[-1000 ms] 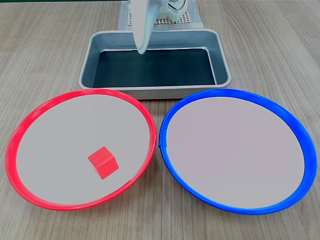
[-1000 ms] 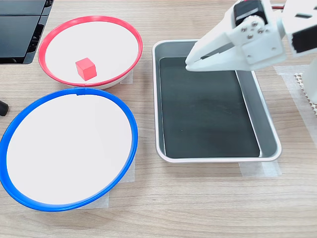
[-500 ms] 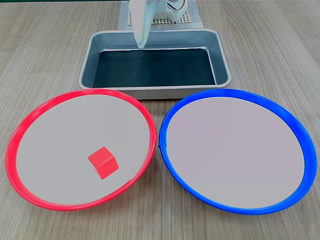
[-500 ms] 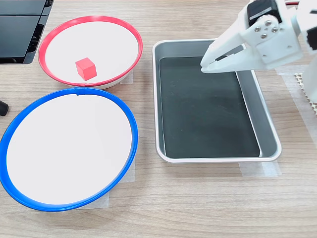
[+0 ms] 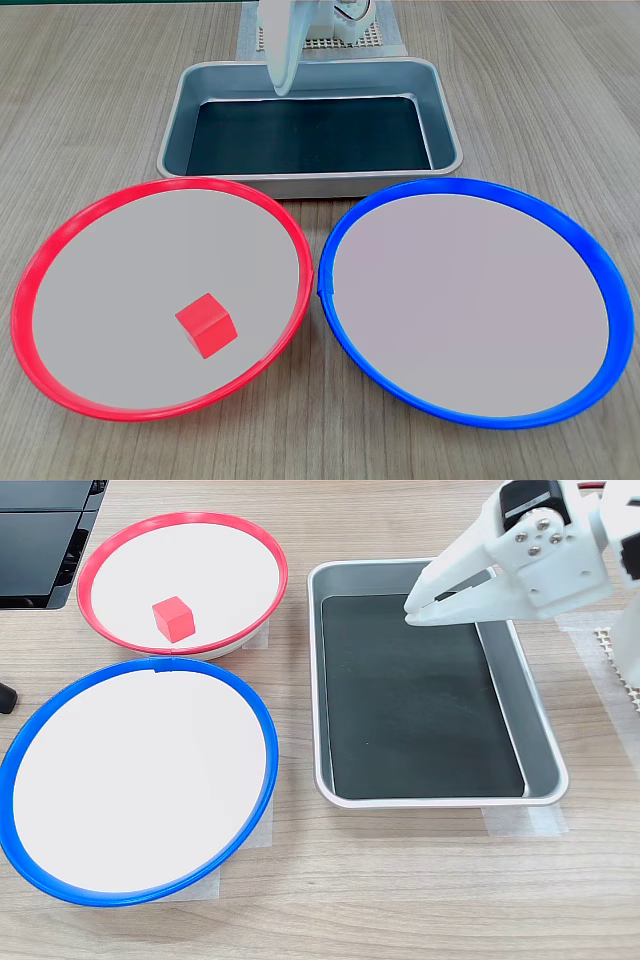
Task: Move a red block from tray to red dish
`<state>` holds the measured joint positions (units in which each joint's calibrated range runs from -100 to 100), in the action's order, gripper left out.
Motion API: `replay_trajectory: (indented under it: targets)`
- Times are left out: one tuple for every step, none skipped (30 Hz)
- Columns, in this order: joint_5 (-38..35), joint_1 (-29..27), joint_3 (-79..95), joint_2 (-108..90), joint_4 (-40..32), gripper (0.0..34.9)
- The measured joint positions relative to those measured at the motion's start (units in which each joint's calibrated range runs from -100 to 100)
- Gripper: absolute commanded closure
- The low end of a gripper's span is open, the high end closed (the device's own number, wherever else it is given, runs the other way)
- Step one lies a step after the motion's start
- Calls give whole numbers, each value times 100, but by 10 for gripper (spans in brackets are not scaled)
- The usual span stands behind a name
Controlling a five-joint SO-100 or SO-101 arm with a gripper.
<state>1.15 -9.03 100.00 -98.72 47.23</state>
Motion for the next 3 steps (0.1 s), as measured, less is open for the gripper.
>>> replay_trajectory:
  targets:
    - [0, 0, 0, 0, 0, 346]
    - [0, 0, 0, 0, 0, 346]
    - [0, 0, 0, 0, 0, 346]
